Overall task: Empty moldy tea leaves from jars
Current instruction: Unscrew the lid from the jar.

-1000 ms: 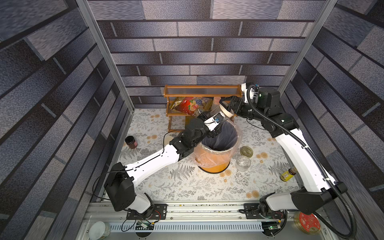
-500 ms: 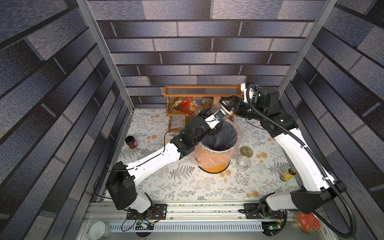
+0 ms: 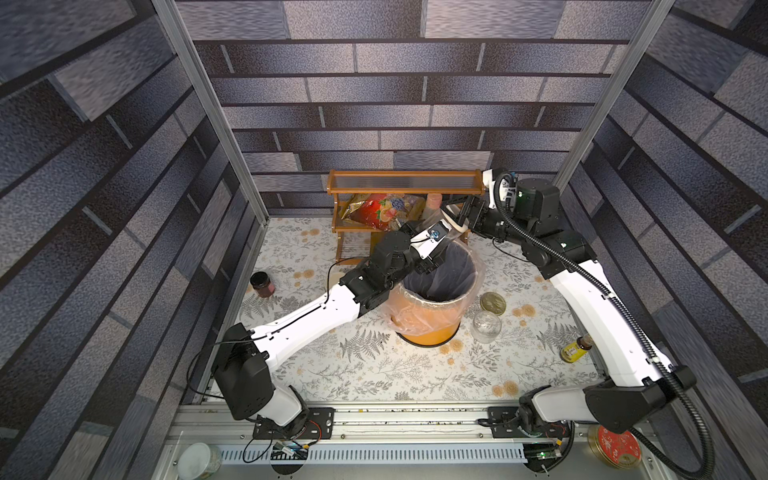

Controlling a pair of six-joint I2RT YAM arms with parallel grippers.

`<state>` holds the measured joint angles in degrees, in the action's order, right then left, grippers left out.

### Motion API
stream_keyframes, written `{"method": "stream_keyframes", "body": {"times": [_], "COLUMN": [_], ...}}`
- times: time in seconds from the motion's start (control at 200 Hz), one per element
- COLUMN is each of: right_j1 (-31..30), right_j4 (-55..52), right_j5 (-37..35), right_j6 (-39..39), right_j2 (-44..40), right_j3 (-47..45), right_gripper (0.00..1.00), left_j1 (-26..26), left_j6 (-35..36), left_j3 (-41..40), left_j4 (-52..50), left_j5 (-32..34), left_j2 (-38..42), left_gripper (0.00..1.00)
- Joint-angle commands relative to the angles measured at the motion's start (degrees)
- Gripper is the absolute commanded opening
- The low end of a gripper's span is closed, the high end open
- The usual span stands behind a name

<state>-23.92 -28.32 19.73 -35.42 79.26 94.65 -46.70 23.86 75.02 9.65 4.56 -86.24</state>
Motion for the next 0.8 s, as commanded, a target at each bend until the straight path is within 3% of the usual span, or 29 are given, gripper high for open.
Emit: {"method": "stream_keyframes", "body": {"times": [0.0,0.331,0.566,0.796], "right_j1": [-0.34,-0.34,-0.29,-0.33], "right_j4": [3.18,4.44,4.71,4.73], "right_j5": [6.75,16.13,24.83,28.16], "right_j6": [3.23,9.89,15.37,19.95], "right_j2": [-2.44,-3.17,-2.27,-1.35], "right_j3": [-0.77,-1.57,-0.19,0.55], "right_gripper": [0.59,0.58,0.59,0.6], "left_j1": [3.11,9.03,13.09,15.31], "left_j6": [-12.24,-27.34,-37.07,-43.25], "left_j3": [5.17,10.2,12.54,13.87], "left_j4": [1.82,-2.17,-0.12,4.13], "left_j5": [-9.85,-30.34,-44.93,-57.47], "left_j2": [2.47,1.0,-0.88,-2.35], "left_gripper": [0.32,0.32,0.32,0.32]}}
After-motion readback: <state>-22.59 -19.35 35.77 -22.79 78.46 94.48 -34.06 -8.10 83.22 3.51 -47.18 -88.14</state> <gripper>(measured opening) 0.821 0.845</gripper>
